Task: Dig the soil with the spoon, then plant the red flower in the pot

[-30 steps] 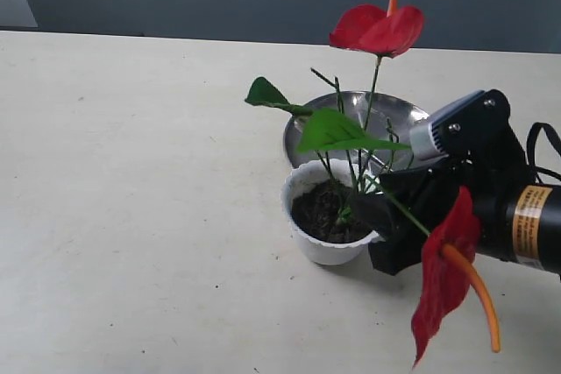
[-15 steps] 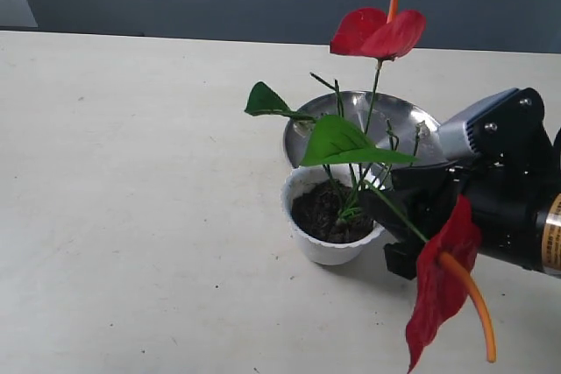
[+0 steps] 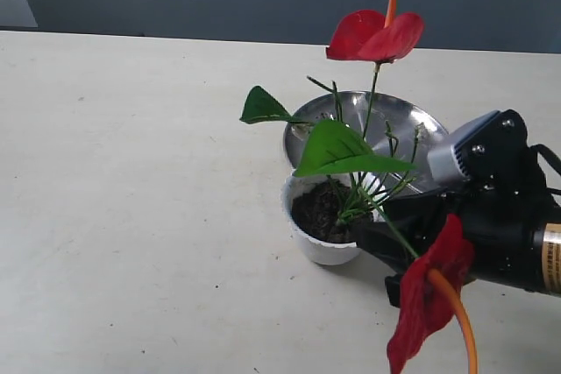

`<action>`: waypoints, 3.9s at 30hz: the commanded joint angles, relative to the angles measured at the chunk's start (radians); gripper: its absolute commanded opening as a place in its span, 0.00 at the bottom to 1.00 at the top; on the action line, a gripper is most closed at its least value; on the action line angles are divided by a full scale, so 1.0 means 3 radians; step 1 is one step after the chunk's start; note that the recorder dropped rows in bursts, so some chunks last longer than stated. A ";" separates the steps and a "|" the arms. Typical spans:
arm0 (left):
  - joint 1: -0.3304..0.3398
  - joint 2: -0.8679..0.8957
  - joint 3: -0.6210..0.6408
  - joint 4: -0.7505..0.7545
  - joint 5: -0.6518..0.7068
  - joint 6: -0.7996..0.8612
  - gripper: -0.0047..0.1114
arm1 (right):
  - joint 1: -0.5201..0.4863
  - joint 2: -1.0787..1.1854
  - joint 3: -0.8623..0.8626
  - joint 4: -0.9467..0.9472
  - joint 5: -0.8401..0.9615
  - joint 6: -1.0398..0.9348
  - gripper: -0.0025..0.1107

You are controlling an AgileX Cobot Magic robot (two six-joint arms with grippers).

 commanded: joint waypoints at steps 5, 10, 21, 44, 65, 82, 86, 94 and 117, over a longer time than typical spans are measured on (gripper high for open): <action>-0.0022 -0.0015 -0.0008 -0.0026 -0.0040 -0.0019 0.05 | 0.0003 -0.0068 0.0009 -0.0454 -0.0021 0.0441 0.44; -0.0022 -0.0015 -0.0008 -0.0026 -0.0034 -0.0019 0.05 | 0.0003 -0.0285 0.0014 -0.0639 0.0022 0.0865 0.44; -0.0022 -0.0015 -0.0008 -0.0026 -0.0034 -0.0019 0.05 | 0.0003 -0.0458 0.0108 -0.0639 0.0014 0.0890 0.44; -0.0022 -0.0015 -0.0008 -0.0026 -0.0034 -0.0019 0.05 | 0.0003 -0.0453 0.0233 -0.0639 -0.0058 0.1111 0.44; -0.0022 -0.0015 -0.0008 -0.0026 -0.0041 -0.0019 0.05 | 0.0003 -0.0453 0.0413 -0.0639 -0.0113 0.1339 0.44; -0.0022 -0.0015 -0.0008 -0.0026 -0.0034 -0.0019 0.05 | 0.0003 -0.0453 0.0545 -0.0639 -0.0064 0.1526 0.34; -0.0022 -0.0015 -0.0008 -0.0026 -0.0034 -0.0019 0.05 | 0.0003 -0.0453 0.0612 -0.0639 -0.0048 0.1566 0.34; -0.0022 -0.0015 -0.0008 -0.0026 -0.0034 -0.0019 0.05 | 0.0003 -0.0453 0.0612 -0.0639 -0.0026 0.1637 0.34; -0.0022 -0.0015 -0.0008 -0.0026 -0.0034 -0.0019 0.05 | 0.0003 -0.0453 0.0779 -0.0639 0.0351 0.1728 0.34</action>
